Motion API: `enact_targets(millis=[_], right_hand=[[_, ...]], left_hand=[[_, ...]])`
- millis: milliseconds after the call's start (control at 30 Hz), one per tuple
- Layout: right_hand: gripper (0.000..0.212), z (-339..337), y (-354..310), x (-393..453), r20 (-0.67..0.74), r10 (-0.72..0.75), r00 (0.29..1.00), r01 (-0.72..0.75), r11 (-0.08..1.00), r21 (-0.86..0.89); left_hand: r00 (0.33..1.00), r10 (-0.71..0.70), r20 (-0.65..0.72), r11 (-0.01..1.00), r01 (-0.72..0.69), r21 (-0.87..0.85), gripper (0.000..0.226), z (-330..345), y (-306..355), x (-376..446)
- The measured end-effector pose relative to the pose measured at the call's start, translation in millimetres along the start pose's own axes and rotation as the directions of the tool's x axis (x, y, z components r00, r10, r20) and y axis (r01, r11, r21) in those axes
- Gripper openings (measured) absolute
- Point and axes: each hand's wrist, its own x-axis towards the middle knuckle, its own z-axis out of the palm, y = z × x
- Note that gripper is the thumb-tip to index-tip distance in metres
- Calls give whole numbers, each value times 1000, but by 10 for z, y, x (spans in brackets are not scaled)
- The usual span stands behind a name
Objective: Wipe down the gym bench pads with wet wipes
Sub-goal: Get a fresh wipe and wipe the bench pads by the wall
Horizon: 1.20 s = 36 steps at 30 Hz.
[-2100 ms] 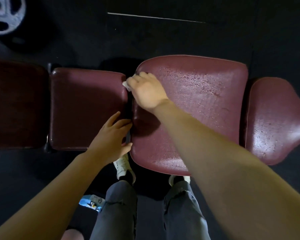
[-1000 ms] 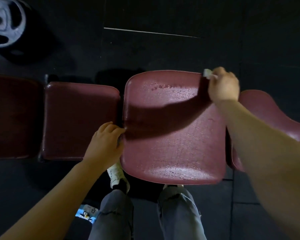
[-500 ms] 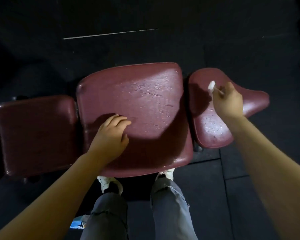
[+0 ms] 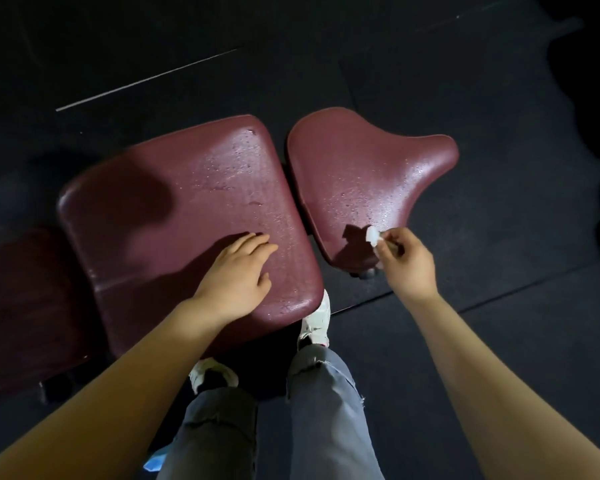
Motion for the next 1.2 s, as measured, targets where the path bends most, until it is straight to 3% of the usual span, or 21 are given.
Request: enact_targets(millis=[233, 533, 733, 867, 1000, 1067, 1133, 1167, 1200], right_hand=[[8, 58, 22, -145, 150, 55, 987, -72, 991, 112], [6, -95, -367, 93, 135, -120, 983, 127, 991, -42], [8, -77, -708, 570, 227, -292, 929, 334, 926, -175], [9, 154, -913, 1131, 267, -333, 904, 396, 888, -233], [17, 511, -1181, 1688, 270, -476, 837, 547, 748, -376], [18, 664, -1268, 1788, 360, -578, 732, 681, 624, -383], [20, 715, -1295, 1865, 494, -647, 581, 814, 452, -364], [22, 697, -1291, 1920, 510, -658, 554, 832, 413, -370], [25, 650, -1276, 1999, 473, -657, 587, 807, 429, -405]], left_hand=[[997, -6, 71, 1000, 4, 30, 63, 81, 372, 180], [996, -51, 74, 998, 53, -33, 64, -121, 440, 207], [994, -113, 8, 986, 113, -123, 64, -178, 359, 322], [980, -182, -78, 960, 160, -230, 63, -72, 361, 504], [951, -247, -187, 936, 184, -301, 60, 96, 478, 761], [937, -265, -228, 928, 184, -323, 60, 200, 562, 835], [933, -273, -234, 926, 189, -326, 59, 296, 639, 897], [933, -284, -222, 923, 204, -326, 59, 344, 669, 911], [933, -294, -209, 921, 219, -321, 58, 384, 685, 915]])
